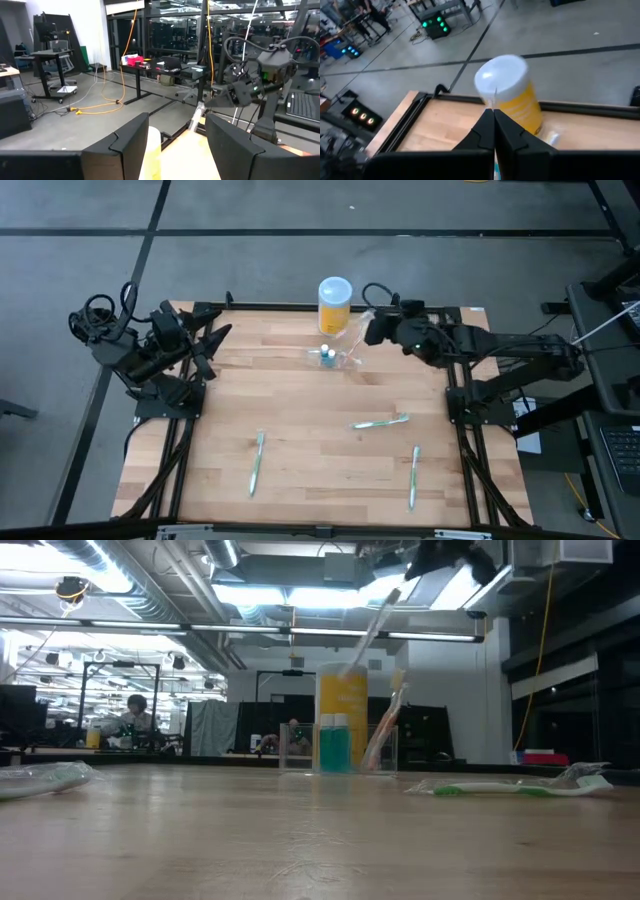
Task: Pick & Place toothbrushing station
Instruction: Put the orange toothbrush into the transparent organizer
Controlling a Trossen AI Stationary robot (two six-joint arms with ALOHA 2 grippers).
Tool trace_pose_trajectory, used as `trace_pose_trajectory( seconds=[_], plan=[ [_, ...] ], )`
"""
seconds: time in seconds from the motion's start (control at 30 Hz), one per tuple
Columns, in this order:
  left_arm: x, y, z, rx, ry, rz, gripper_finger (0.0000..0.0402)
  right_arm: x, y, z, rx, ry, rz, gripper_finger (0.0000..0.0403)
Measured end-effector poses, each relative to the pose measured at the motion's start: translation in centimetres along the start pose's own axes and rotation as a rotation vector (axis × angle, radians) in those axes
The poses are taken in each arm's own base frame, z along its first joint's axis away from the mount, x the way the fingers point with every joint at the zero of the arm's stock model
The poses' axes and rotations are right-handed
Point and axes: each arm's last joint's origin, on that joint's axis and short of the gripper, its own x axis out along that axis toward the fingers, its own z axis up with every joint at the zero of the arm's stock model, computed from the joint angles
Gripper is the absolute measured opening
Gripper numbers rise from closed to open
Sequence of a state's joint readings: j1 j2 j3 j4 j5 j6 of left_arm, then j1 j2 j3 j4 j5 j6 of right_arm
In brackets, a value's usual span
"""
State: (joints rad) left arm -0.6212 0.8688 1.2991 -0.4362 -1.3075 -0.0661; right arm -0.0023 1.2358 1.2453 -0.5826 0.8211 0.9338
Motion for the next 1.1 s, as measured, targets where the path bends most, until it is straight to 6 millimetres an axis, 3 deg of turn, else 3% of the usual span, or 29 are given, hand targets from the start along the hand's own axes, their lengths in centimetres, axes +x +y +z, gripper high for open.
trace_pose_trajectory(
  seconds=[0.37,0.53,1.1],
  plan=[
    [0.0,-0.1,0.0,-0.015,0.002,-0.019,0.0194,2.7,1.8,-3.1,-0.027,0.076,0.0,0.0],
    [0.0,-0.2,0.0,-0.014,0.003,-0.031,0.0194,2.6,2.6,-3.1,0.002,0.041,0.049,0.0],
    [0.1,-0.6,-0.2,-0.014,0.01,-0.079,0.0194,3.0,2.5,-3.6,-0.032,0.061,0.029,0.0]
  ],
)
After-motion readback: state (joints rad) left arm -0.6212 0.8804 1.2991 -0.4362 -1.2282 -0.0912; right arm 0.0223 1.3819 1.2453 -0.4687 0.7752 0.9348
